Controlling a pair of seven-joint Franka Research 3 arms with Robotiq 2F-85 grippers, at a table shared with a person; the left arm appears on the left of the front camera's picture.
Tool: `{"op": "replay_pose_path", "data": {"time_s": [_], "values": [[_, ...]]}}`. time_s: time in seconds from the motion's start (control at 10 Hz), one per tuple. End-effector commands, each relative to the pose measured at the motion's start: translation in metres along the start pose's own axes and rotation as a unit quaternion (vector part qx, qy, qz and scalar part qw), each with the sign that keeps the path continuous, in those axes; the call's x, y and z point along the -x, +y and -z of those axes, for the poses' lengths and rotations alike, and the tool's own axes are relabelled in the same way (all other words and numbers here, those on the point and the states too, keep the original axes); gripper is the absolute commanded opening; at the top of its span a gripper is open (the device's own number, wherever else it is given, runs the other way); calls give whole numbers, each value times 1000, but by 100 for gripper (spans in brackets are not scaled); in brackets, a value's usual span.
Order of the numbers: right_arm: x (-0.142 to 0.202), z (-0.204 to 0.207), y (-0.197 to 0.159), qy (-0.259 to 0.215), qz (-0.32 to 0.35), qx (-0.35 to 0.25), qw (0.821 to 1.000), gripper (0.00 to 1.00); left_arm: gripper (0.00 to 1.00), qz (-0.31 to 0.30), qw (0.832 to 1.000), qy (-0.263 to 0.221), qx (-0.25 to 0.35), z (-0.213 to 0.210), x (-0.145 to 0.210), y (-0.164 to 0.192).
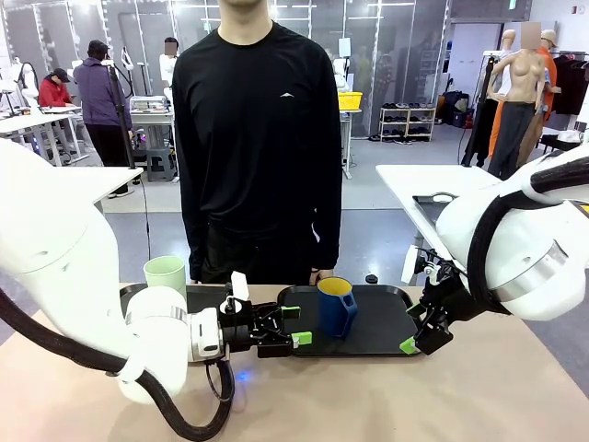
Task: Sort and store the cups by type.
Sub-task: Pick up the Handle plastic cup and place it into the empty Flat Tray.
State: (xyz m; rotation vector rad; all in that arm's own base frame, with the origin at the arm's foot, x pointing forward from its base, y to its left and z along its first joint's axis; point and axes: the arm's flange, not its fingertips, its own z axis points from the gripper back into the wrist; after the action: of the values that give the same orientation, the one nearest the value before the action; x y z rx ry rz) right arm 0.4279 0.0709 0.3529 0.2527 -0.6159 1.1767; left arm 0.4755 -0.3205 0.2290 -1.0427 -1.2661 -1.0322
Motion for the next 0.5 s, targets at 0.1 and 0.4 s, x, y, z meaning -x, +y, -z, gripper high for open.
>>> {"op": "replay_pose_path", "data": {"time_s": [0.1, 0.4], "values": [[1, 1, -1, 1, -3, -1, 1000, 100, 100, 12, 1000, 4, -2, 2, 0, 0], [1, 1, -1, 1, -3, -1, 1000, 100, 100, 12, 1000, 4, -2, 2, 0, 0]]}}
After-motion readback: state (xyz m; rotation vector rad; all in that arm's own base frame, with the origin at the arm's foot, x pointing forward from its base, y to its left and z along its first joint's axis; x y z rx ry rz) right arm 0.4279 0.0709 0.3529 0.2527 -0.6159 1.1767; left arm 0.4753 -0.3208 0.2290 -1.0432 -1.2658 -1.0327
